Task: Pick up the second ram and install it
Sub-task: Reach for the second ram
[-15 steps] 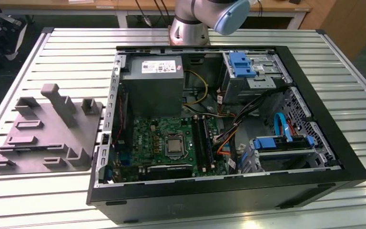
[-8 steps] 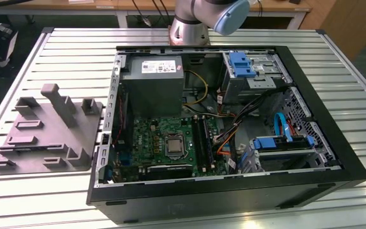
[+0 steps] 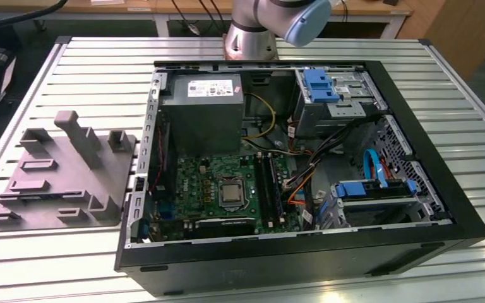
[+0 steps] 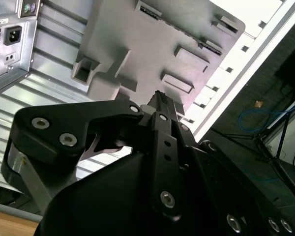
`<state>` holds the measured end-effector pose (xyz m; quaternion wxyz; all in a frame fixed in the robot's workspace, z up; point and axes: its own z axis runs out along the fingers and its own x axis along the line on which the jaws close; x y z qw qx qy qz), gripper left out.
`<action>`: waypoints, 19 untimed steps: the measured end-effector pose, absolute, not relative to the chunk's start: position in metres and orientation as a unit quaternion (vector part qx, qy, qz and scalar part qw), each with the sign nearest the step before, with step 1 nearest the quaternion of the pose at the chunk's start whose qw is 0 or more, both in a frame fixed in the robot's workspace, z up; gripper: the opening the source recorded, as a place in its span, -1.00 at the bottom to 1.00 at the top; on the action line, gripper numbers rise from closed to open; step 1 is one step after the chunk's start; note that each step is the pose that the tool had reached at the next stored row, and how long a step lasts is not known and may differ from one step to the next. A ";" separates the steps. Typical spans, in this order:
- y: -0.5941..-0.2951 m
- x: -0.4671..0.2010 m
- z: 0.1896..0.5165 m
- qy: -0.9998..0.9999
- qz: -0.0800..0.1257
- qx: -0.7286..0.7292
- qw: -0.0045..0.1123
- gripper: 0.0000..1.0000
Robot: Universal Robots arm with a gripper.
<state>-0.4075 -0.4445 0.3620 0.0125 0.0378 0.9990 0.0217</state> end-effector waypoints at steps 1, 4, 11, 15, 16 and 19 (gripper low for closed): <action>-0.447 -0.408 0.361 0.999 0.022 0.038 0.012 -0.80; -0.453 -0.408 0.358 0.999 0.022 0.038 0.011 -0.80; -0.460 -0.408 0.352 0.999 0.021 0.038 0.008 -0.80; -0.467 -0.408 0.350 0.999 0.021 0.038 0.007 -0.80; -0.482 -0.408 0.344 0.999 0.021 0.038 0.004 -0.80; -0.487 -0.408 0.342 0.999 0.021 0.038 0.003 -0.80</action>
